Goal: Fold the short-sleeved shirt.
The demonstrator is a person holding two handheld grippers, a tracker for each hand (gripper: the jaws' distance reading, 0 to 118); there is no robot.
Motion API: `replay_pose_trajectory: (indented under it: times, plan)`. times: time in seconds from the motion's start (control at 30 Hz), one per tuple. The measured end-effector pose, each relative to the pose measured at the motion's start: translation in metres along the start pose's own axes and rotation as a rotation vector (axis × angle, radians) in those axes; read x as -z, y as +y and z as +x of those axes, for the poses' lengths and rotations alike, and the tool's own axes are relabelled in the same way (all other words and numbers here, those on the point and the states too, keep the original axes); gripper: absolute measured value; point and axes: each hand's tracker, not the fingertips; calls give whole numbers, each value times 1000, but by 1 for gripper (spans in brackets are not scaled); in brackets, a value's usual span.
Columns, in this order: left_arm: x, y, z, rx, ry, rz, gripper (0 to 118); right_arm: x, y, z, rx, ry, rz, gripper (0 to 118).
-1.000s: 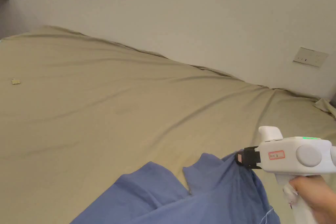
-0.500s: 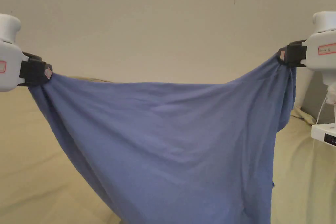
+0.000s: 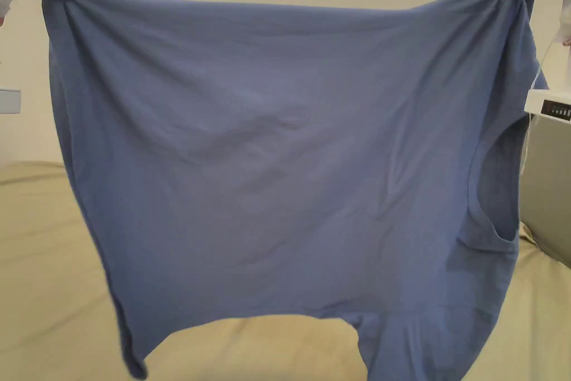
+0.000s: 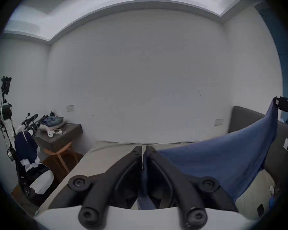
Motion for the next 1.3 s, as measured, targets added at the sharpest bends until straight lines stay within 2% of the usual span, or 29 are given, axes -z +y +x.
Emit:
replay_pose_trajectory:
  times: [0.2,0.37,0.53,0.7,0.77,0.8,0.9,1.03,1.07,1.27,1.3]
  plan:
    - [3,-18,-10,-24,-4,16,2,-15,0,-8,17,32,-2,4]
    - [-15,-55,-9,45,-46,11,2,-45,-34,-16,-74,105,-57,4]
    - [-55,-113,-3,73,-110,-3,2,-92,-87,-9,-73,151,-87,4]
    - [-112,-184,0,45,-148,4,2,-162,-146,0,-37,192,-102,4]
    - [-133,-213,-1,8,-163,-13,2,-190,-171,7,25,188,-143,4]
    - [-145,-228,-1,-4,-175,-37,2,-205,-185,10,25,199,-159,4]
    - [-187,-278,1,-2,-181,-29,2,-248,-227,19,35,188,-196,4]
    - [-239,-338,4,-105,-188,-63,2,-301,-283,30,130,165,-252,4]
    - [-249,-350,3,-111,-192,-67,2,-312,-294,31,127,164,-257,4]
    - [-300,-419,2,-70,-182,-145,2,-376,-360,32,195,130,-315,4]
    - [-303,-428,1,-58,-192,-205,2,-385,-369,33,228,132,-330,4]
